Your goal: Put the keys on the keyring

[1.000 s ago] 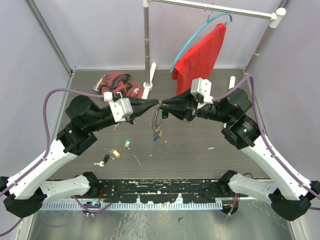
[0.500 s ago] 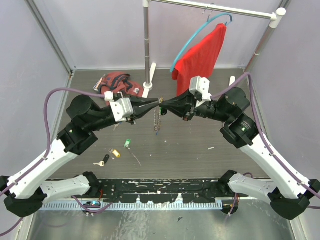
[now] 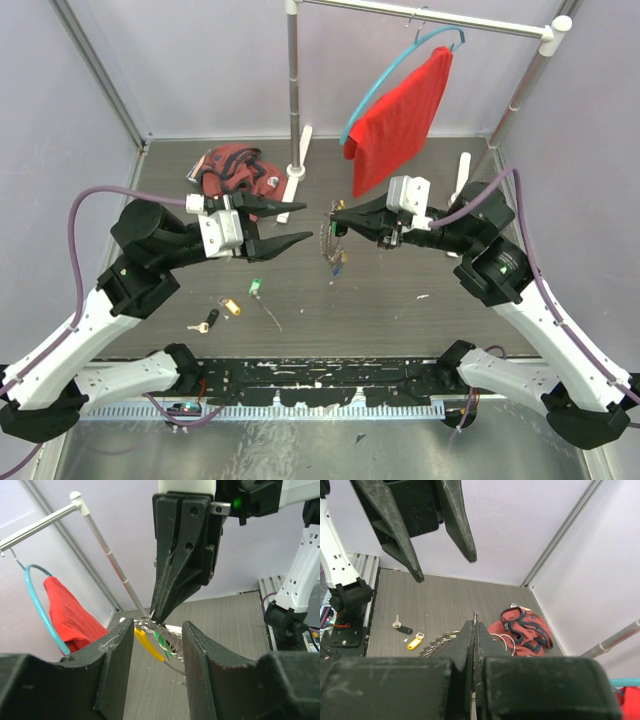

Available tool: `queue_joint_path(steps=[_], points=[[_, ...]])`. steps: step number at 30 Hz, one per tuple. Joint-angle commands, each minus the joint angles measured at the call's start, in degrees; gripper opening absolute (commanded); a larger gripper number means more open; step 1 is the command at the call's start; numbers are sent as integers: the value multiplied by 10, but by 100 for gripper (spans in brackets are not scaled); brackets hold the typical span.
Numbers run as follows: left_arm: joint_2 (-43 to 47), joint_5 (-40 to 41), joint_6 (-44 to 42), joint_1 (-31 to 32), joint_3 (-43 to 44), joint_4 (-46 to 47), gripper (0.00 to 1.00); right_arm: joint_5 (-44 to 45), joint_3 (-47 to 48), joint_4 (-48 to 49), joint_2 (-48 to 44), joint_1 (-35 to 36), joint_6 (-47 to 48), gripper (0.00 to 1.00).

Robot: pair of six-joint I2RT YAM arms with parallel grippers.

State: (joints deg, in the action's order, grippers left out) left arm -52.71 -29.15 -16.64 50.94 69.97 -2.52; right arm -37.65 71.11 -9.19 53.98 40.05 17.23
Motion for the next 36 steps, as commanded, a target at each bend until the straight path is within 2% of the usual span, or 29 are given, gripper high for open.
queue_joint_path(steps=[1, 3, 7, 17, 23, 33, 36], points=[[-3, -43, 6, 1, 2, -15, 47, -29, 12, 31, -23, 3, 47, 1], [-9, -51, 5, 2, 3, -7, 44, -50, 8, 43, -27, 4, 46, 1], [-16, -64, 3, 2, -1, 24, 46, -92, -11, 84, -35, 3, 26, 1], [-16, -112, 5, 2, -21, 63, 45, -115, -22, 157, -40, 4, -43, 1], [-7, -126, 7, 2, -28, 64, 45, -157, -67, 222, -66, 3, -7, 1], [-5, -149, 9, 2, -30, 64, 42, -186, -45, 161, -85, 4, 74, 1], [-5, -150, 10, 2, -28, 60, 41, -159, 10, 85, -65, 3, 104, 1]])
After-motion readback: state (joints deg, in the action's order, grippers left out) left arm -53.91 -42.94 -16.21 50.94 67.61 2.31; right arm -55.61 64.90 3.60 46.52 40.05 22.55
